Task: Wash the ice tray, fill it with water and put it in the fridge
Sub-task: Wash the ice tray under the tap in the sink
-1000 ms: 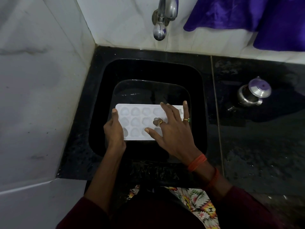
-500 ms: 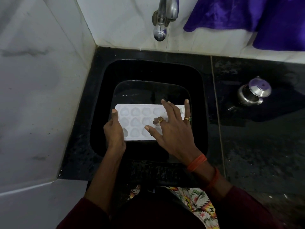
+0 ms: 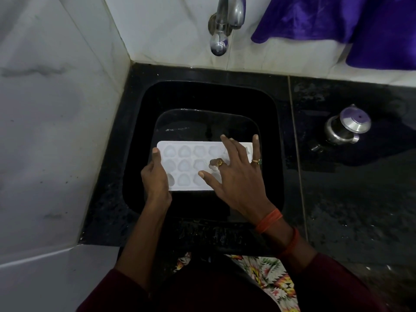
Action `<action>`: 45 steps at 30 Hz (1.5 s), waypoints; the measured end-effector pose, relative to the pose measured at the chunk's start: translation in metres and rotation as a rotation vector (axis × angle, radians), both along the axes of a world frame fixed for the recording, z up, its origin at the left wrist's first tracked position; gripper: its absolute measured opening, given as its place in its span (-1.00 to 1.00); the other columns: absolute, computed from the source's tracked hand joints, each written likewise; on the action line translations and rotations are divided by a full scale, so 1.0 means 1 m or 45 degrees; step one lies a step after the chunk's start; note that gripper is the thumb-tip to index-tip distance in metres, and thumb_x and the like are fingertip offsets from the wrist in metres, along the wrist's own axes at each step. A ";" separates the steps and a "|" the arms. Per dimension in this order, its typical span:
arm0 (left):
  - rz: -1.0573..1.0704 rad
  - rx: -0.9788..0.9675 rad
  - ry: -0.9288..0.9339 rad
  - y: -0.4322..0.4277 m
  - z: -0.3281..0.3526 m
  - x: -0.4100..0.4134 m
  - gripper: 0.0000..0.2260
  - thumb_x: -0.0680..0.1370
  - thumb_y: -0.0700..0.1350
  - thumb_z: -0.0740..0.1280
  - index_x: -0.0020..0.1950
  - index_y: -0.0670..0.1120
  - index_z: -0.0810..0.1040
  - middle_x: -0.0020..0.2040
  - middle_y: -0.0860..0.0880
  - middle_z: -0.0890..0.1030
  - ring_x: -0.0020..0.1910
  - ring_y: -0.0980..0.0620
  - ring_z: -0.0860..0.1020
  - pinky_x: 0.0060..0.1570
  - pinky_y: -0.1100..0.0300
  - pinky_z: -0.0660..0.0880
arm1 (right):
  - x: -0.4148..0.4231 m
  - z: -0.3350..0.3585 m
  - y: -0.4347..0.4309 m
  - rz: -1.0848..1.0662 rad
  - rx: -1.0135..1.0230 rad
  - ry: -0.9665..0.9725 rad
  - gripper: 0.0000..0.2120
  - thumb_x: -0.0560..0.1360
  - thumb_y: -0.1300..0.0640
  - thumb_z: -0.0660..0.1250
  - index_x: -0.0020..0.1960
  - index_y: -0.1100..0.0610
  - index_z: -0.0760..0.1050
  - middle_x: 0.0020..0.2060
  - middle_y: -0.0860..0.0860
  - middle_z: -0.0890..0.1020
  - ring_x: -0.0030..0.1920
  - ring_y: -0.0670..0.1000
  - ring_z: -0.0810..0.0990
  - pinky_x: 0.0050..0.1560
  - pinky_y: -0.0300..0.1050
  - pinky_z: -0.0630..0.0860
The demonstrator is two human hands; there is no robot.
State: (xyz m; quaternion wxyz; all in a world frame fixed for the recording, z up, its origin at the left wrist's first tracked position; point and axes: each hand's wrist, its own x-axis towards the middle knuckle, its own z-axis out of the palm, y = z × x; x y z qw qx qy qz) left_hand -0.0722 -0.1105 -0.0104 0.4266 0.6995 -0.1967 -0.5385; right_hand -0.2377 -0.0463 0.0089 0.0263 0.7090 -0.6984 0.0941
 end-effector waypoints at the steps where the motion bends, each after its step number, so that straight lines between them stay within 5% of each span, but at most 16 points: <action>1: 0.003 -0.002 0.001 0.000 0.000 0.000 -0.69 0.64 0.19 0.25 -0.09 0.00 0.61 -0.10 0.00 0.70 -0.12 -0.02 0.69 -0.14 0.07 0.64 | 0.000 -0.001 0.000 0.006 0.023 0.007 -0.42 0.60 -0.39 0.06 0.08 -0.04 0.71 0.51 0.14 0.40 0.53 0.10 0.34 0.57 0.29 -0.34; 13: 0.013 -0.010 0.017 -0.004 -0.001 0.003 -0.70 0.65 0.17 0.24 -0.09 0.01 0.61 -0.11 0.02 0.69 -0.15 0.01 0.67 -0.22 0.13 0.62 | -0.008 -0.003 -0.006 -0.002 0.032 0.071 -0.48 0.60 -0.39 0.09 0.10 -0.09 0.69 0.50 0.15 0.42 0.50 0.17 0.38 0.58 0.33 -0.25; 21: 0.017 0.017 -0.001 -0.007 -0.005 0.006 -0.69 0.63 0.19 0.26 -0.09 0.00 0.63 -0.02 -0.04 0.71 -0.01 -0.11 0.69 0.02 -0.07 0.65 | -0.011 -0.007 -0.008 0.040 0.024 0.101 -0.49 0.58 -0.38 0.15 0.01 -0.04 0.70 0.43 0.17 0.49 0.45 0.19 0.44 0.55 0.42 -0.08; 29: 0.014 0.019 0.003 -0.008 -0.003 0.005 -0.67 0.64 0.19 0.25 -0.08 -0.01 0.63 -0.02 -0.06 0.71 -0.01 -0.11 0.69 0.03 -0.08 0.65 | -0.010 -0.003 -0.007 0.051 -0.095 0.002 -0.47 0.59 -0.37 0.12 0.02 -0.03 0.71 0.40 0.12 0.52 0.41 0.10 0.48 0.57 0.38 -0.15; 37: -0.004 0.012 0.013 -0.004 -0.003 0.002 -0.68 0.64 0.19 0.24 -0.08 -0.01 0.61 -0.09 0.00 0.70 -0.13 -0.02 0.68 -0.22 0.12 0.60 | -0.009 -0.002 -0.014 -0.037 -0.067 -0.014 -0.44 0.61 -0.37 0.09 0.19 0.00 0.64 0.40 0.11 0.50 0.41 0.08 0.46 0.58 0.34 -0.20; 45: -0.035 0.032 -0.013 0.000 -0.005 0.001 -0.68 0.62 0.23 0.25 -0.10 0.04 0.62 -0.13 0.03 0.71 -0.11 -0.04 0.70 -0.05 0.00 0.65 | -0.007 -0.008 -0.014 -0.034 -0.030 0.021 -0.40 0.60 -0.38 0.10 0.15 0.05 0.67 0.40 0.15 0.50 0.44 0.14 0.44 0.58 0.34 -0.17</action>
